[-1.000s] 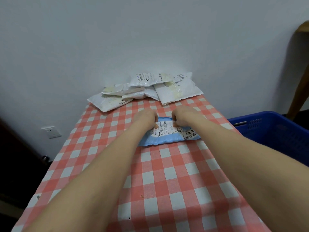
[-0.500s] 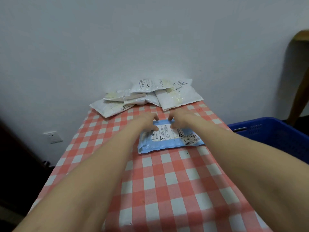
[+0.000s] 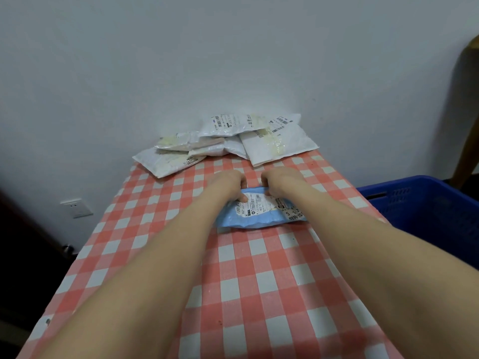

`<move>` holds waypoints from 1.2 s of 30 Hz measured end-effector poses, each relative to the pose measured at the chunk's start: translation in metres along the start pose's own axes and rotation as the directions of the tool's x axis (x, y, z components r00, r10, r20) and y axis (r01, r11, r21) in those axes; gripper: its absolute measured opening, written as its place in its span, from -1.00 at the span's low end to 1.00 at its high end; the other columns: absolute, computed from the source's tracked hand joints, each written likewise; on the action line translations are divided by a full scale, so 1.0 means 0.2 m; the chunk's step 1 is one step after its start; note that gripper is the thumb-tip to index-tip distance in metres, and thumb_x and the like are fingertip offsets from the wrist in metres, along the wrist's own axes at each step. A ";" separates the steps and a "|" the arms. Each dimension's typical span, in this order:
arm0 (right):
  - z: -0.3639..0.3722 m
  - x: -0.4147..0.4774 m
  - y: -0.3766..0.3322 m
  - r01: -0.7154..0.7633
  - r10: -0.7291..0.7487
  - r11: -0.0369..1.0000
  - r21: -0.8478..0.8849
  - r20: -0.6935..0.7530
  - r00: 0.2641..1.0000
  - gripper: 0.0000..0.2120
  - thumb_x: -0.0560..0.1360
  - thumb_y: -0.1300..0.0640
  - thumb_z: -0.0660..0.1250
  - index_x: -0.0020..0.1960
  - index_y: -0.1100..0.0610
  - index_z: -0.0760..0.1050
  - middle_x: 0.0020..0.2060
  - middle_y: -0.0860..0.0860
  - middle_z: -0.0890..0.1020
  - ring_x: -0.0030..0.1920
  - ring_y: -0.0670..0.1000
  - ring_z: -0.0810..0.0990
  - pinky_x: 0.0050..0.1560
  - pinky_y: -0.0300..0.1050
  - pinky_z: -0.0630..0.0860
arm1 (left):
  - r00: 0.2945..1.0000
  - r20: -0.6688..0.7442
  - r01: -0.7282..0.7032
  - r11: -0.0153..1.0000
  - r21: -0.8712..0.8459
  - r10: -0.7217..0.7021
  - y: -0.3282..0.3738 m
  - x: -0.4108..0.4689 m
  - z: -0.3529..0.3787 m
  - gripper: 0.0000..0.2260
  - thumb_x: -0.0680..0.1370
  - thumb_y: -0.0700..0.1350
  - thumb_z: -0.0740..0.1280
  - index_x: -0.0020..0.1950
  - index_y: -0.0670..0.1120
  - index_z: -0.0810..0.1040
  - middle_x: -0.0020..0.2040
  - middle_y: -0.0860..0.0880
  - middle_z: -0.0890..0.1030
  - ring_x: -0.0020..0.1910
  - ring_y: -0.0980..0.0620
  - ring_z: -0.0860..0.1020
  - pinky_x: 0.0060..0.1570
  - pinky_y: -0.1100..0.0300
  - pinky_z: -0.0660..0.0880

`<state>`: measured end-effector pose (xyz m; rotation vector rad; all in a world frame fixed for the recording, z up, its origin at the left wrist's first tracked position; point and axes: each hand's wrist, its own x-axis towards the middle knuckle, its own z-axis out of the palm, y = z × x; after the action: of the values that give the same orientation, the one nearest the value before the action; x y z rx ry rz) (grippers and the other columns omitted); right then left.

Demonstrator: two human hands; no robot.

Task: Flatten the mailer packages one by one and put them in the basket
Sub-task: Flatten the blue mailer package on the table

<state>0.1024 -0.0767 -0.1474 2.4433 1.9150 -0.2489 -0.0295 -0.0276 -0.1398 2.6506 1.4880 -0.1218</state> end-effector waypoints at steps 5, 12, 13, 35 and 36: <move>0.03 0.03 0.00 -0.019 0.018 1.000 -0.022 -0.034 0.999 -0.76 0.56 0.17 0.28 0.21 0.01 0.50 0.15 0.03 0.57 0.15 0.10 0.54 -0.07 -0.12 0.41 | 0.999 -0.028 -0.022 0.998 0.054 0.023 0.01 0.01 0.00 -0.69 0.47 -0.02 0.44 0.16 -0.07 0.50 0.14 -0.04 0.57 0.09 -0.04 0.51 -0.11 0.15 0.36; 0.02 -0.08 0.04 0.027 -0.024 0.986 0.163 -0.019 1.000 -0.67 0.58 0.15 0.24 0.32 -0.07 0.42 0.25 0.03 0.48 0.01 0.05 0.52 -0.13 -0.12 0.47 | 0.998 -0.032 -0.048 0.999 0.017 0.049 -0.03 -0.08 0.03 -0.65 0.54 0.01 0.34 0.31 0.04 0.43 0.28 0.00 0.51 0.20 -0.03 0.48 0.14 0.08 0.45; 0.00 -0.11 0.05 0.036 -0.037 0.979 0.198 0.000 0.999 -0.67 0.59 0.13 0.24 0.34 -0.06 0.42 0.26 0.04 0.48 -0.04 0.05 0.53 -0.16 -0.12 0.49 | 0.998 -0.025 -0.062 0.998 -0.010 0.062 -0.05 -0.10 0.02 -0.64 0.54 0.00 0.34 0.33 0.05 0.42 0.31 -0.01 0.48 0.22 -0.02 0.47 0.15 0.08 0.44; 0.01 -0.32 0.01 0.131 -0.130 0.990 -0.049 0.039 0.991 -0.63 0.42 -0.02 0.47 0.18 0.03 0.52 0.11 -0.02 0.58 0.08 0.03 0.56 0.03 -0.09 0.53 | 0.987 0.087 -0.149 0.963 0.223 0.132 0.03 -0.32 0.01 -0.69 0.37 0.06 0.51 0.05 0.01 0.58 0.03 0.06 0.62 0.02 0.03 0.55 -0.15 0.20 0.43; 0.02 -0.32 0.01 0.124 -0.123 0.991 -0.055 0.028 0.992 -0.64 0.43 -0.02 0.46 0.17 0.05 0.52 0.10 0.00 0.59 0.08 0.04 0.57 0.00 -0.10 0.52 | 0.988 0.070 -0.152 0.962 0.228 0.140 0.02 -0.32 0.02 -0.70 0.37 0.07 0.50 0.04 0.02 0.59 0.02 0.07 0.62 0.01 0.04 0.55 -0.15 0.20 0.43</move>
<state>0.0880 -0.1399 -0.1424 2.2788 2.0364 -0.2230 -0.0591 -0.0840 -0.1358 2.9027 1.3303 -0.3744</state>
